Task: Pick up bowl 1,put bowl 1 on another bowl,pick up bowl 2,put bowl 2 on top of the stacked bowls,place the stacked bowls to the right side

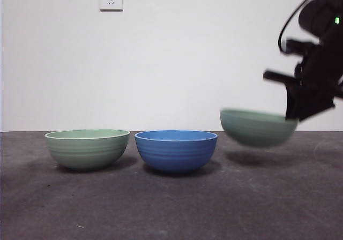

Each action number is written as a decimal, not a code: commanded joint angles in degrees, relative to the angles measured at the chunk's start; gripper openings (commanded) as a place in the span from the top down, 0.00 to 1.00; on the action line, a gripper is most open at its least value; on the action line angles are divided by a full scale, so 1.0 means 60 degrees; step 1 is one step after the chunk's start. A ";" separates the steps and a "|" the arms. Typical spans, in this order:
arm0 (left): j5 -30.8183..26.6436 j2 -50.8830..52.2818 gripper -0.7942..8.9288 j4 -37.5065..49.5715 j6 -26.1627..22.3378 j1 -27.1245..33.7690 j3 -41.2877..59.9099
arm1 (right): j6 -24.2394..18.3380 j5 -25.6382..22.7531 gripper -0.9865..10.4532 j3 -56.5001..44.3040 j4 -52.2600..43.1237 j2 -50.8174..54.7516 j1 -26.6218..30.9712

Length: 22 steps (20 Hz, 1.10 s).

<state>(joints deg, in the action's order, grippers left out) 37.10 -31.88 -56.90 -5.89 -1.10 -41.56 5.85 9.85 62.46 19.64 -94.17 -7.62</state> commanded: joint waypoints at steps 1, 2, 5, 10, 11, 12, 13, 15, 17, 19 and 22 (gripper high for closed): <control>0.0062 0.0007 0.28 0.0040 0.0029 -0.0025 -0.0025 | 0.0124 0.0062 0.92 0.0299 0.0098 0.0743 -0.0335; 0.0058 0.0004 0.28 0.0040 0.0029 -0.0025 -0.0025 | 0.0120 0.0058 0.92 0.0346 0.0186 0.0969 -0.0495; -0.0087 0.0007 0.28 0.0040 0.0029 -0.0025 -0.0025 | 0.0124 0.0051 0.92 0.0470 0.0386 0.1286 -0.1249; -0.0259 0.0004 0.28 0.0036 0.0029 -0.0025 -0.0025 | 0.0124 -0.0561 0.92 0.0474 0.0149 0.1042 -0.2597; -0.0255 0.0004 0.28 0.0033 0.0029 -0.0025 -0.0025 | 0.0124 -0.0674 0.92 0.0474 0.0007 0.0911 -0.2816; -0.0259 0.0004 0.28 0.0033 0.0029 -0.0025 -0.0025 | 0.0127 -0.0681 0.92 0.0477 -0.0117 0.0769 -0.2962; -0.0255 0.0004 0.28 0.0036 0.0029 -0.0025 -0.0025 | 0.0138 -0.0688 0.93 0.0477 -0.0229 0.0561 -0.3104; -0.0259 0.0004 0.28 0.0033 0.0029 -0.0025 -0.0025 | 0.0168 -0.0747 0.93 0.0477 -0.0313 0.0131 -0.3249; -0.0270 0.0004 0.28 0.0036 0.0029 -0.0025 -0.0025 | 0.0171 -0.0933 0.92 0.0481 -0.0430 -0.0266 -0.3300; -0.0426 0.0004 0.28 0.0033 0.0029 -0.0025 -0.0025 | 0.0160 -0.0951 0.92 0.0495 -0.0525 -0.0557 -0.3326; -0.0506 0.0004 0.28 0.0044 0.0029 -0.0025 -0.0025 | 0.0095 -0.0943 0.92 0.0514 -0.0554 -0.0841 -0.3395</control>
<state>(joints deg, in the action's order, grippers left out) 33.95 -31.90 -56.93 -5.89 -1.10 -41.56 6.24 4.27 65.41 16.88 -98.43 -27.75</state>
